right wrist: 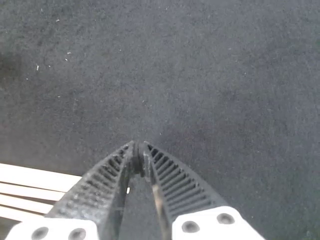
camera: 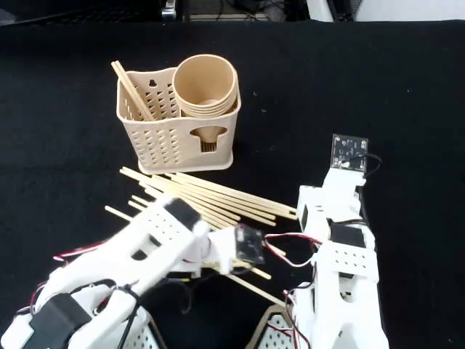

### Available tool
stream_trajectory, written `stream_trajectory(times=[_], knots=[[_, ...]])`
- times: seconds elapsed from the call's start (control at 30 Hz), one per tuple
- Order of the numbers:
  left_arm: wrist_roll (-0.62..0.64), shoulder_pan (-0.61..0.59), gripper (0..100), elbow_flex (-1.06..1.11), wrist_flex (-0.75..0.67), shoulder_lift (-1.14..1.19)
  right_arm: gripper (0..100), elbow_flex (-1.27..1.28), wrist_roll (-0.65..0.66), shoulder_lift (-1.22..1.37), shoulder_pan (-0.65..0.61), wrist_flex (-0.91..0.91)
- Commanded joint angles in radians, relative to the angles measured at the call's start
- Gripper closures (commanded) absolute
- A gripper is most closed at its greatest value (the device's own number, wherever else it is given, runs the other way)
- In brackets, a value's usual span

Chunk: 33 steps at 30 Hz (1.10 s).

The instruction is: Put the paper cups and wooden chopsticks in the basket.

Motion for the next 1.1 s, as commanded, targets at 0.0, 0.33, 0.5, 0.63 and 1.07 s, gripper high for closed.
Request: stream_trajectory(times=[0.0,0.33,0.5,0.63,1.07], knots=[[0.023,0.053,97,-0.012,-0.094,-0.003,97.8,-0.010,0.012,-0.022,-0.008,-0.018],[0.028,0.025,71,0.002,-0.140,-0.003,97.8,-0.010,0.012,-0.022,-0.011,-0.018],[0.021,-0.139,70,0.002,-0.164,-0.005,97.8,-0.008,0.012,-0.022,-0.008,-0.018],[0.025,-0.231,70,0.056,-0.278,-0.005,97.8,-0.008,0.012,-0.022,-0.008,-0.018],[0.104,-0.234,70,0.194,-0.454,-0.015,97.7,-0.008,0.012,-0.022,-0.011,-0.018]])
